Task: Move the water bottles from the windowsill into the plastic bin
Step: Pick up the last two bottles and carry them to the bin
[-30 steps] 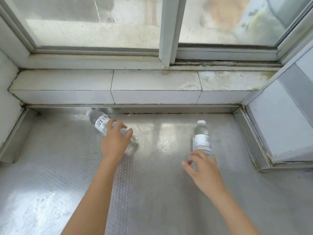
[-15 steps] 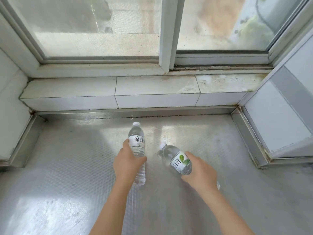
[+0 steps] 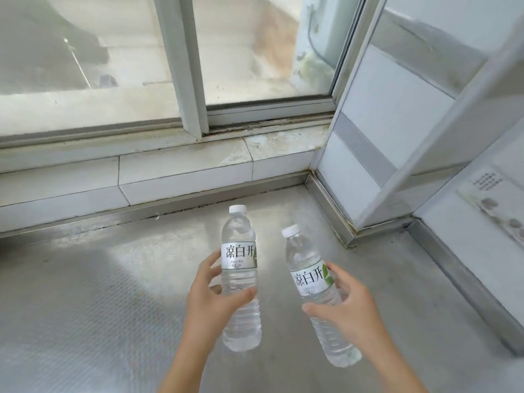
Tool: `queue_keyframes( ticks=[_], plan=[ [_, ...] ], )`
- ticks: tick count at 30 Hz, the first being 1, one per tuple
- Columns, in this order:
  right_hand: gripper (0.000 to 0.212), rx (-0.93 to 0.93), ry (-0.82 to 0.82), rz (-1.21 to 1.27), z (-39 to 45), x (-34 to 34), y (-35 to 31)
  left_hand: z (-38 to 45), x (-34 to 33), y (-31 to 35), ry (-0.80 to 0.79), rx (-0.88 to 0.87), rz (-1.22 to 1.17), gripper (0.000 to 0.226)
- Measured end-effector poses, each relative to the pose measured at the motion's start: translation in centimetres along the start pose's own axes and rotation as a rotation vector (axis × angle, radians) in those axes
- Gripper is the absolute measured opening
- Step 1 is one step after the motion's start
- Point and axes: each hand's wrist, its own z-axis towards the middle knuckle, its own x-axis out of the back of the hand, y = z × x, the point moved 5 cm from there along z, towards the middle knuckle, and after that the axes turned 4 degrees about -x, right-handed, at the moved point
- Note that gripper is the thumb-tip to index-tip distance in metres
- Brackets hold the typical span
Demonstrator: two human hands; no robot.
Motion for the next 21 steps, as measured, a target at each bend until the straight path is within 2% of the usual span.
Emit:
queue_keyframes(
  ticks=[5,9,15,21],
  plan=[
    [0.078,0.006,0.166,0.153,-4.9,6.9,1.3,-3.7,-5.0,4.1,-0.102,-0.113,-0.089,0.080],
    [0.075,-0.022,0.313,0.283,-10.3,11.9,3.4,-8.3,-9.5,6.3,-0.237,-0.180,-0.061,0.083],
    [0.096,-0.034,0.508,0.433,-19.9,19.3,8.7,-17.2,-17.1,7.2,-0.492,-0.301,-0.012,0.085],
    [0.084,-0.026,0.670,0.510,-31.3,25.5,13.9,-28.5,-23.6,7.4,-0.726,-0.404,-0.004,0.085]
  ],
)
